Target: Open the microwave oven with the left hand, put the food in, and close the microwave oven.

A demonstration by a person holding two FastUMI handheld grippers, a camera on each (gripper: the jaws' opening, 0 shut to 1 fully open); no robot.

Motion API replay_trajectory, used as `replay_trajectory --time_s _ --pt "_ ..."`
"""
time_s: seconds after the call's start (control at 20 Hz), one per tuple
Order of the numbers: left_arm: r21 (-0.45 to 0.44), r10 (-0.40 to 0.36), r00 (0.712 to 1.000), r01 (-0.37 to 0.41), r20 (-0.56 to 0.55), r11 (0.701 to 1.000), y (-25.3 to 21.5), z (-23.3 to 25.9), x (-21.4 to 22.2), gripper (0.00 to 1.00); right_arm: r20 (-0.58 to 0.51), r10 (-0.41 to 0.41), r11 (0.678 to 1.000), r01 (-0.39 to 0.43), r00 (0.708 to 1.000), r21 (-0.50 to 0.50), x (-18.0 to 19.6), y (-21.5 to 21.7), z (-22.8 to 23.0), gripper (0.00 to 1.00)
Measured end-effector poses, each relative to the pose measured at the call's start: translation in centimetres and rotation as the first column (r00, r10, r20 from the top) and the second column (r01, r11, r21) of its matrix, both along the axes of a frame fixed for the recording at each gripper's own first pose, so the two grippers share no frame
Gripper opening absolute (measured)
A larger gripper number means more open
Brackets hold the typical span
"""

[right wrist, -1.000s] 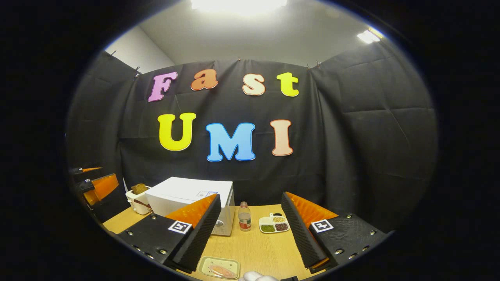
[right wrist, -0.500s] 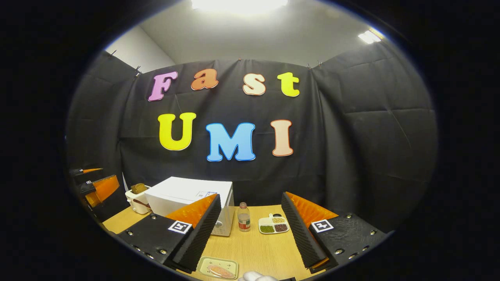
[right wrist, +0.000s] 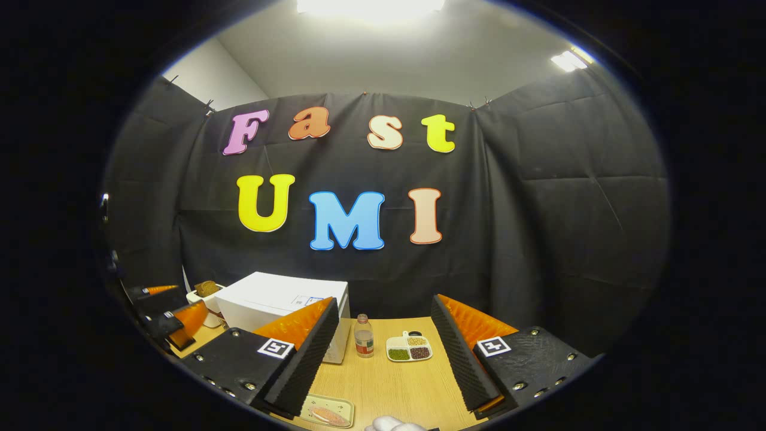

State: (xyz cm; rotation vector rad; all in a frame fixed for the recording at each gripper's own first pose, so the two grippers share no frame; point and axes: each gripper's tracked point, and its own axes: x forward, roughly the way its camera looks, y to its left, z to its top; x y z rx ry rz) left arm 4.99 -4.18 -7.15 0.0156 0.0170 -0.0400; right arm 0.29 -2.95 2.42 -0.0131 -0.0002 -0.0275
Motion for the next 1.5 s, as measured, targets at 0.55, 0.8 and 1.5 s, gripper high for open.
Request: replay_trajectory --time_s 0.55,0.8,1.5 --pt "0.007 -0.053 0.997 0.053 -0.058 0.999 -8.0 -15.9 9.0 0.95 -0.051 -0.132 0.985 0.126 0.99 -0.116 -1.5 -5.4 0.6 0.95" --pt "0.021 -0.053 0.994 0.055 -0.097 0.998 -10.0 -21.1 14.4 0.95 -0.083 -0.193 0.976 0.183 0.978 -0.116 -1.2 -7.5 -0.2 0.95" --pt "0.021 -0.016 0.995 0.018 -0.097 1.0 -10.0 -24.3 23.0 1.0 -0.142 -0.243 0.967 0.229 0.959 -0.112 -0.4 -9.2 -3.0 0.95"
